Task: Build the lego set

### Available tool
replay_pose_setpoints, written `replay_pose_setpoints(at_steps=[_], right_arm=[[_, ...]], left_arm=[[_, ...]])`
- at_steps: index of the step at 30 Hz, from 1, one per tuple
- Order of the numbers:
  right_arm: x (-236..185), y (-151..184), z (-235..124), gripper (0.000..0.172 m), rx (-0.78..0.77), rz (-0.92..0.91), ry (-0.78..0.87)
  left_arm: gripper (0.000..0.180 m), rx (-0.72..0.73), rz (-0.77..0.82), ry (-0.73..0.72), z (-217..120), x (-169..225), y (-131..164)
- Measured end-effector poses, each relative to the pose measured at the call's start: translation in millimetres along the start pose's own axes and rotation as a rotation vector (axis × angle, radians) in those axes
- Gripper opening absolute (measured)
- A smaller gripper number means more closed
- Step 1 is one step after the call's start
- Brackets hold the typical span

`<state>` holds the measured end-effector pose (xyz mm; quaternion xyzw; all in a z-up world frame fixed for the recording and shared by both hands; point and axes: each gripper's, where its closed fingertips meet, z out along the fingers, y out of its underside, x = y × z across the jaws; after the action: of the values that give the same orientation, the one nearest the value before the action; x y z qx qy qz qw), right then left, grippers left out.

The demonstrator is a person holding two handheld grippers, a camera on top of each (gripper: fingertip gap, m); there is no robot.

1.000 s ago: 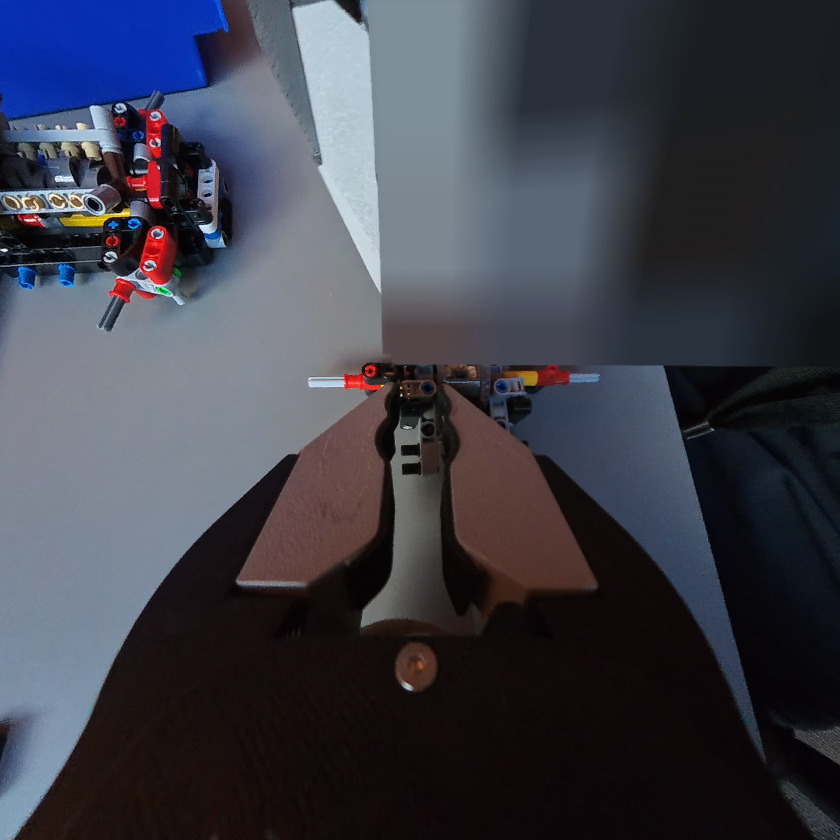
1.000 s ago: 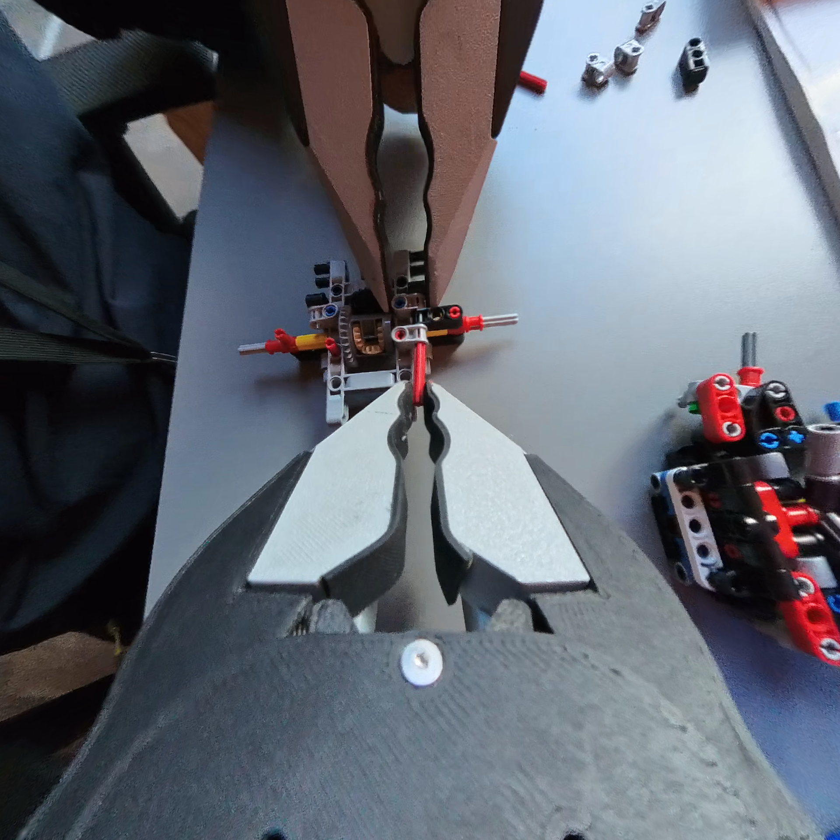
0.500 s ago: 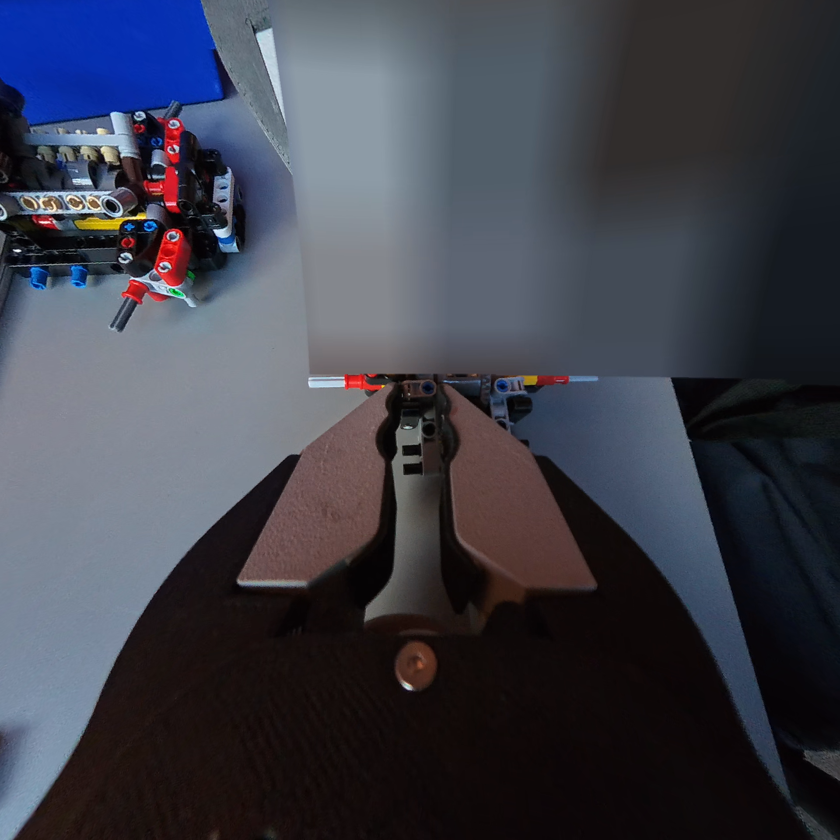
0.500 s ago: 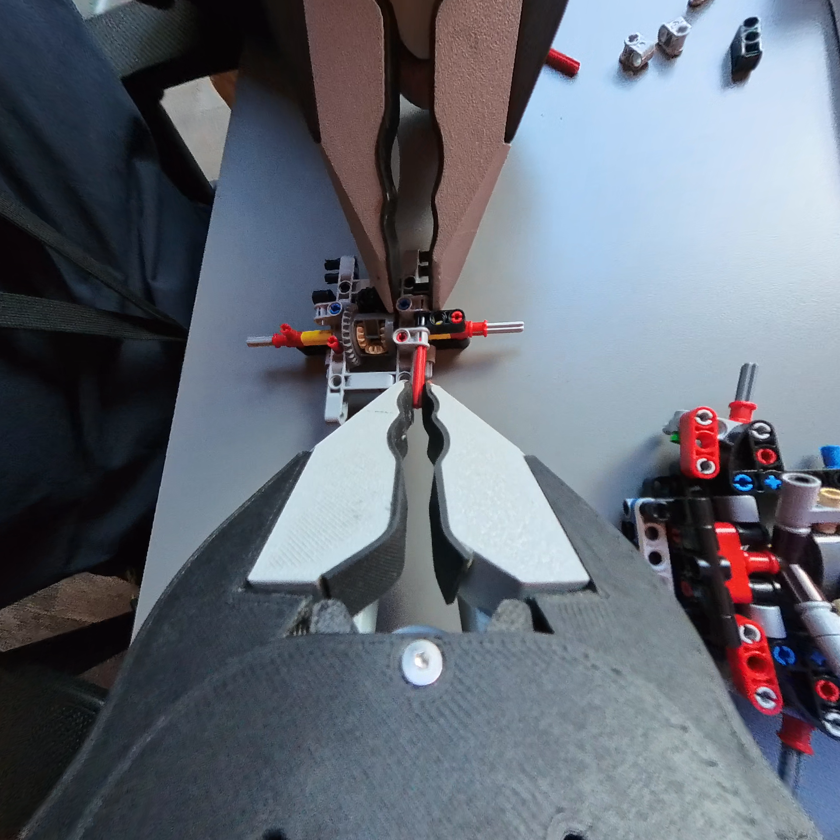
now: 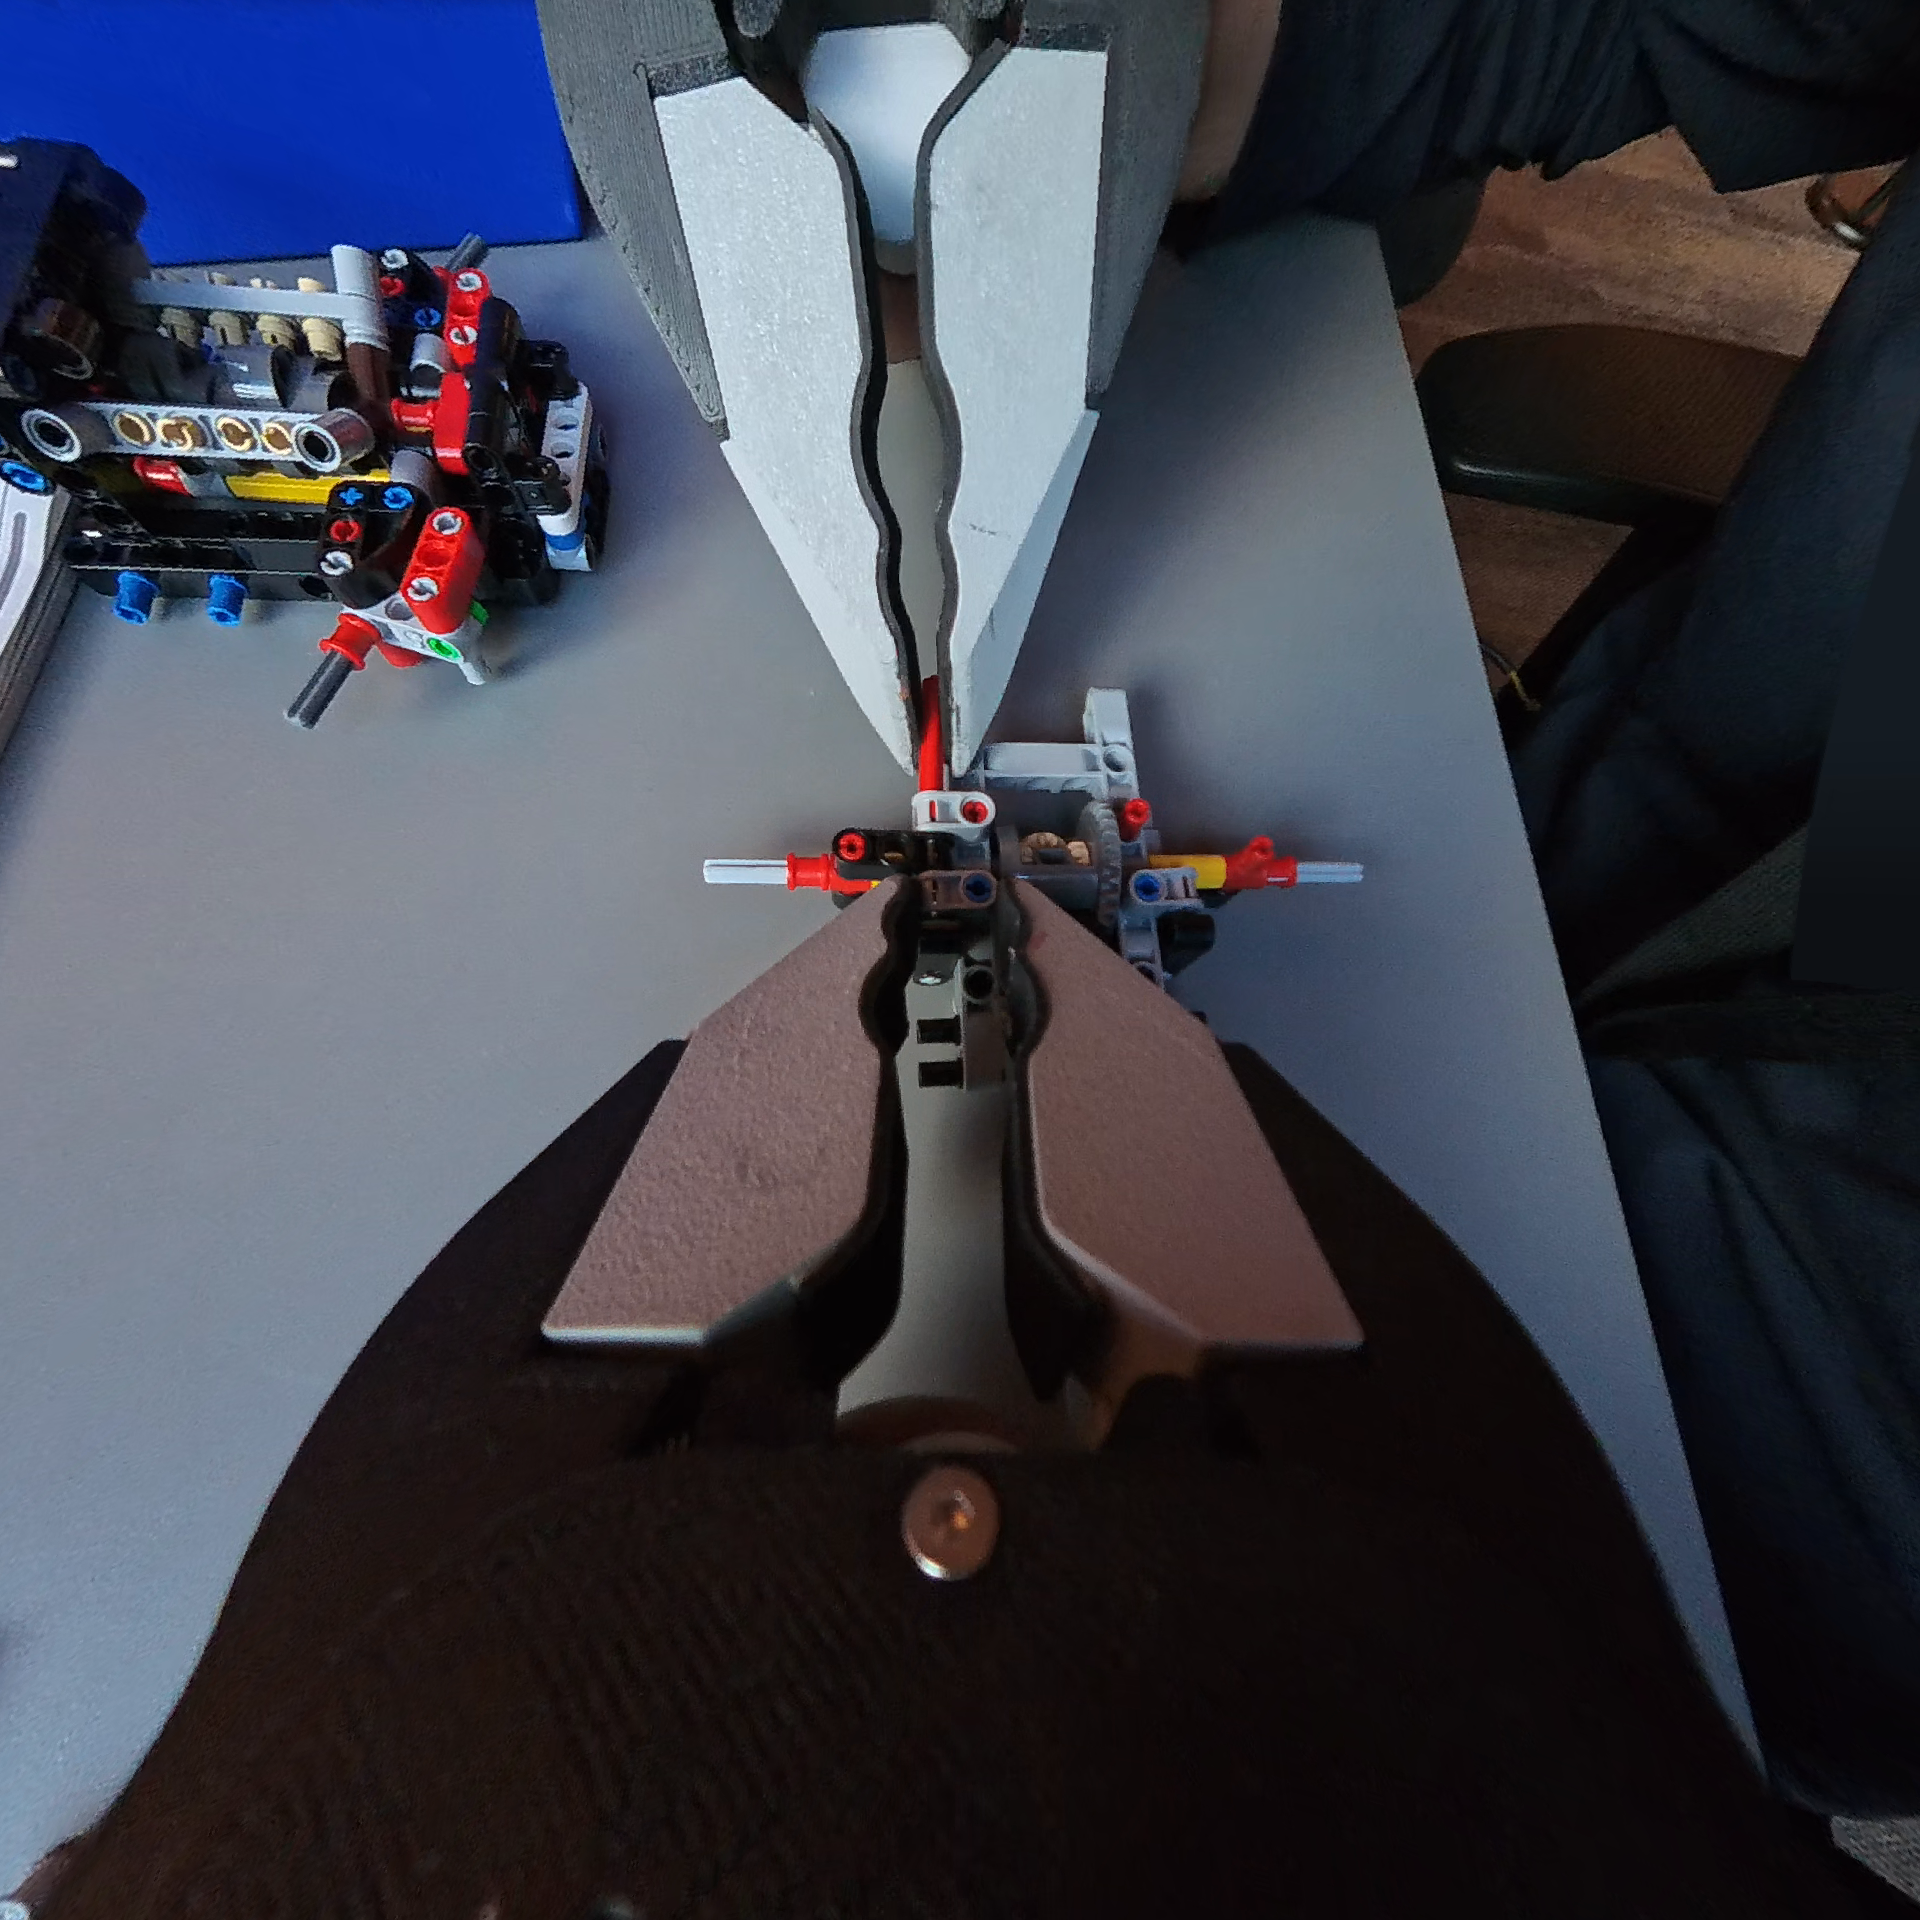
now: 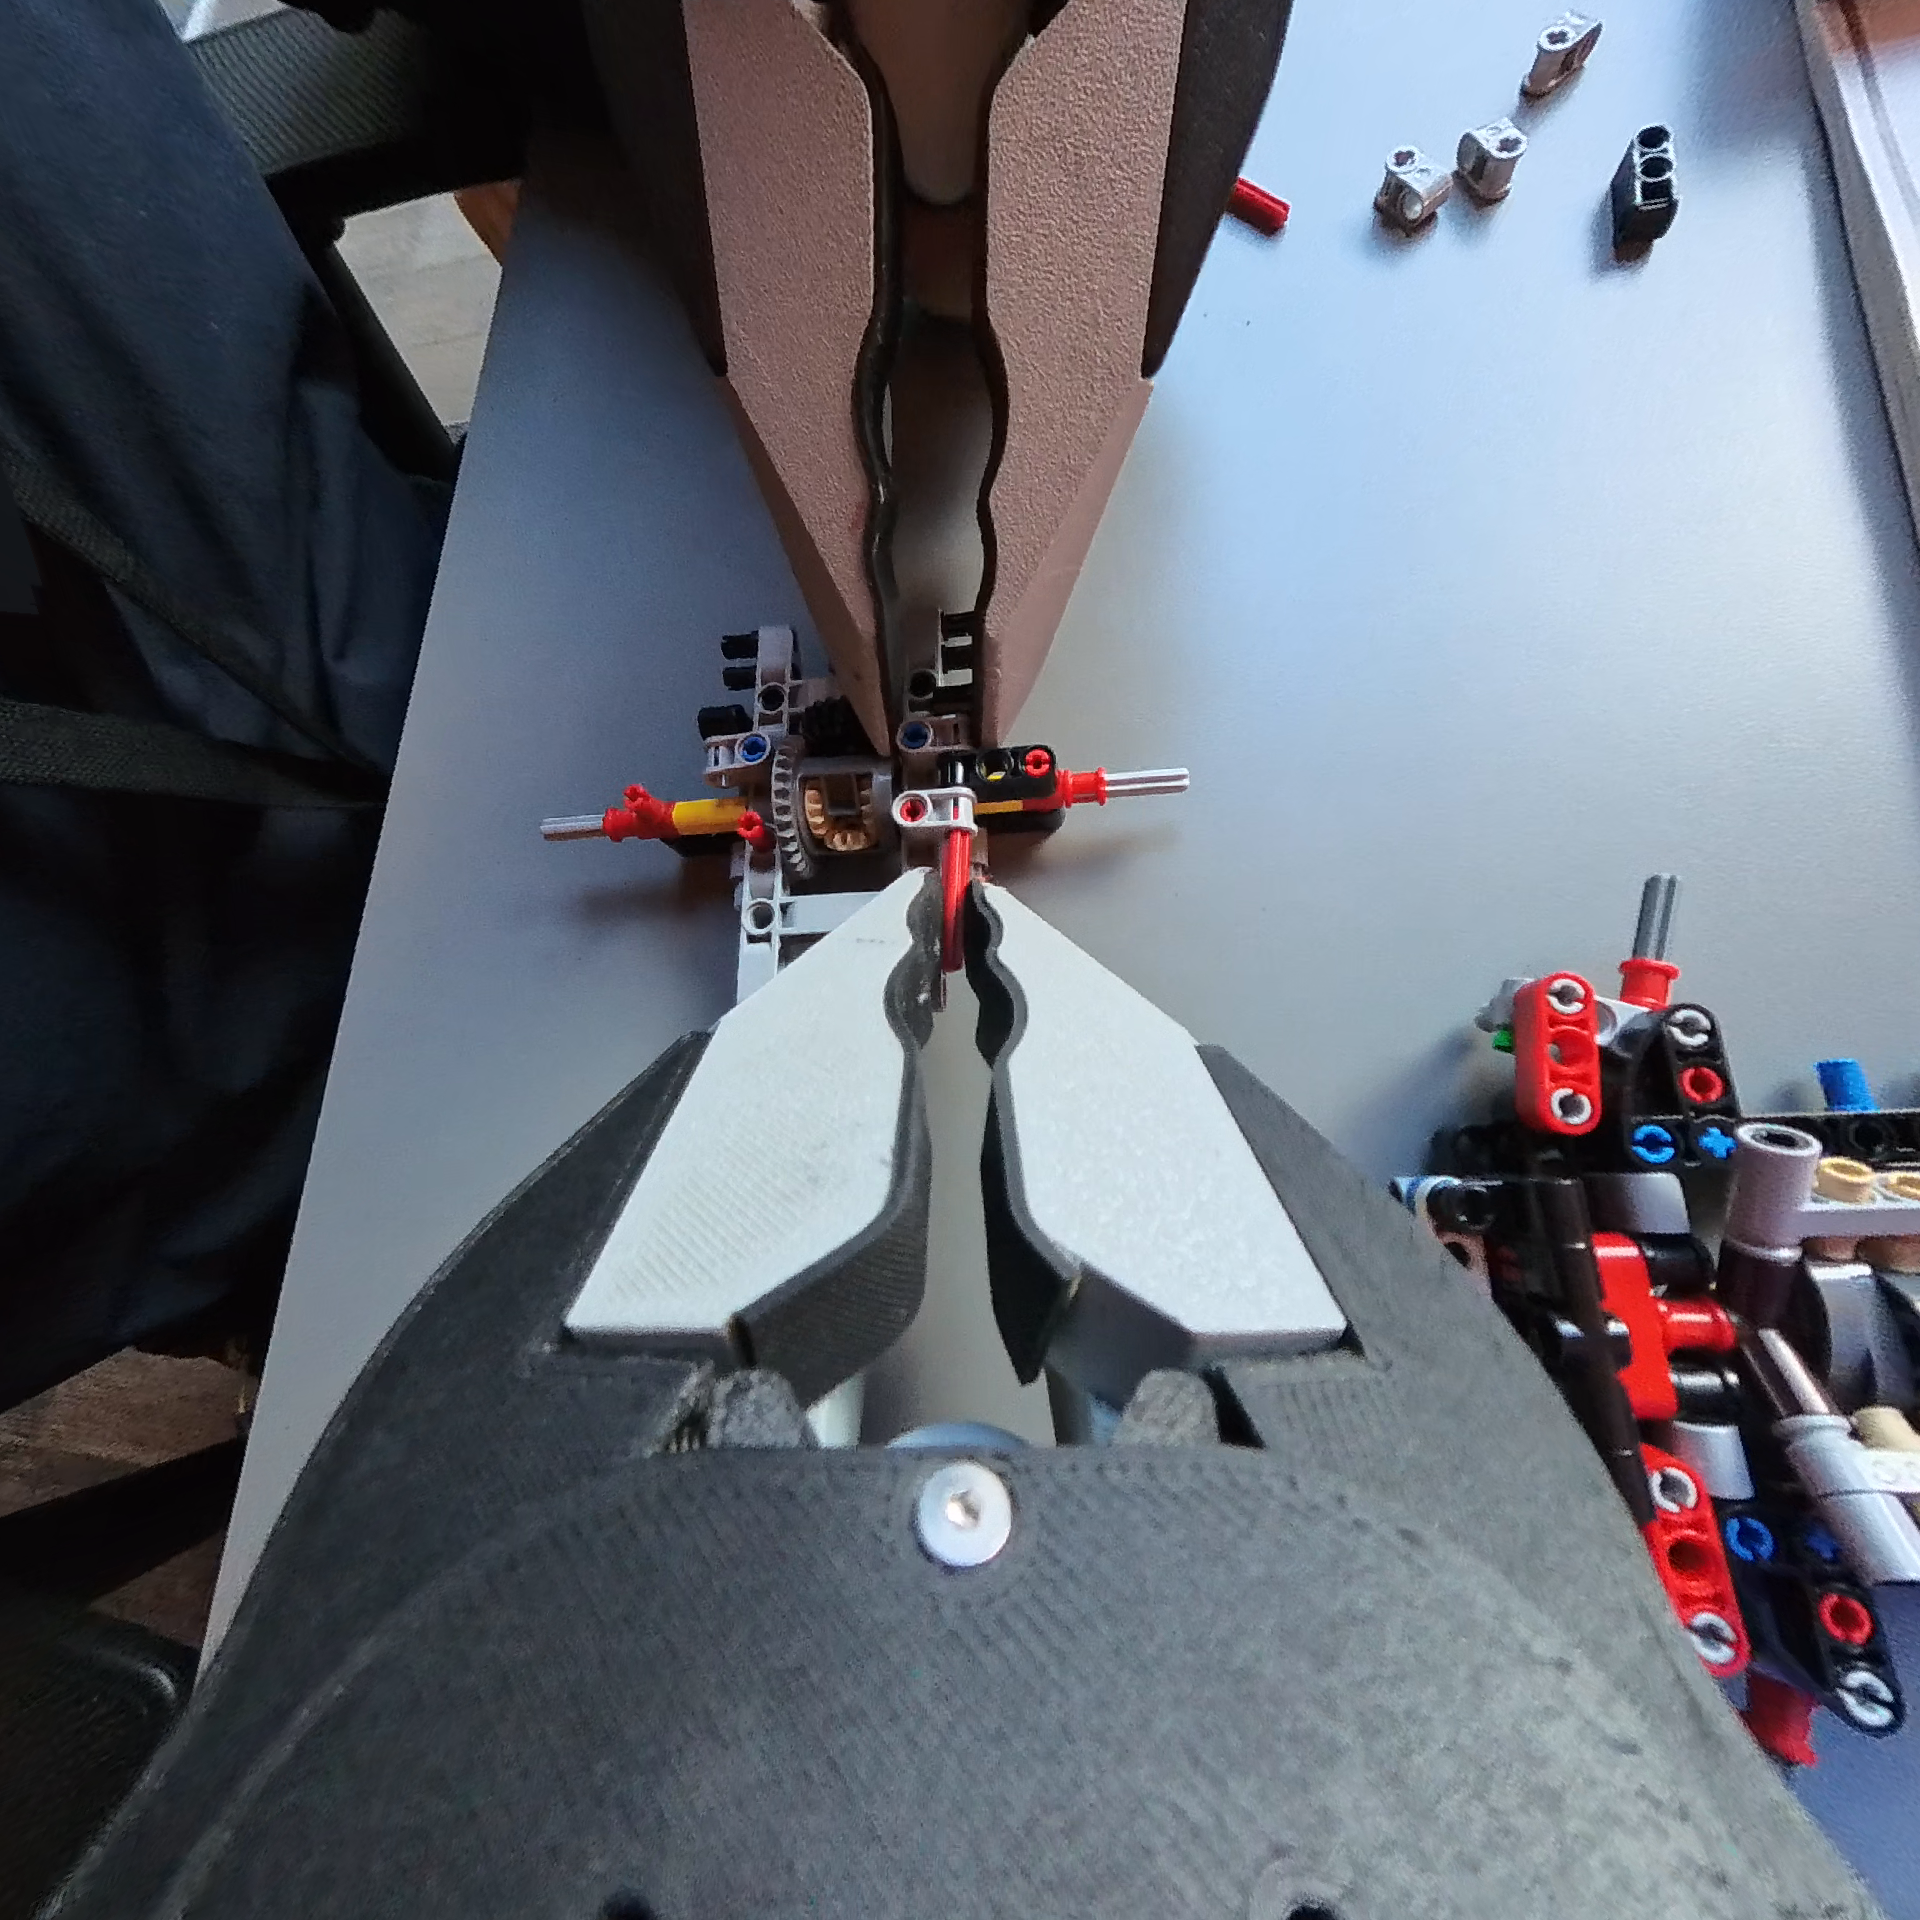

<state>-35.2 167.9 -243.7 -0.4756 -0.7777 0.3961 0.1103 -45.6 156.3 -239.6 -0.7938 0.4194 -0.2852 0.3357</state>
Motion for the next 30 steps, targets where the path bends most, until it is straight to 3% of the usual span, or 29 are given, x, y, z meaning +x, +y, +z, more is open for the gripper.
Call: replay_pose_setpoints(at_steps=[4, 6, 11, 15, 18, 25, 30], right_arm=[[5, -2, -3, 0.002, 0.066, 0.07, -0.022], [6, -4, -12, 0.018, 0.109, 0.101, -0.016], [5, 7, -33, 0.02, 0.119, 0.094, 0.052], [-1, 14, -20, 0.002, 0.105, 0.097, 0.039], [-3, 10, -19, 0.0, 0.142, 0.142, -0.015], [0, 10, -16, 0.0, 0.118, 0.1, 0.031], [1, 13, -16, 0.0, -0.028, -0.012, 0.077]], left_arm=[[0.012, 0.014, 0.007, -0.013, 0, -4, 0], [0.012, 0.011, 0.014, -0.004, 1, -1, -1], [0.012, 0.015, 0.014, -0.004, 1, 0, 0], [0.012, 0.021, 0.018, -0.014, 1, 0, 0], [0.012, 0.022, 0.018, -0.015, 1, 0, 0], [0.012, 0.022, 0.02, -0.02, 1, 0, -1], [0.012, 0.02, 0.009, -0.008, 2, 0, -1]])
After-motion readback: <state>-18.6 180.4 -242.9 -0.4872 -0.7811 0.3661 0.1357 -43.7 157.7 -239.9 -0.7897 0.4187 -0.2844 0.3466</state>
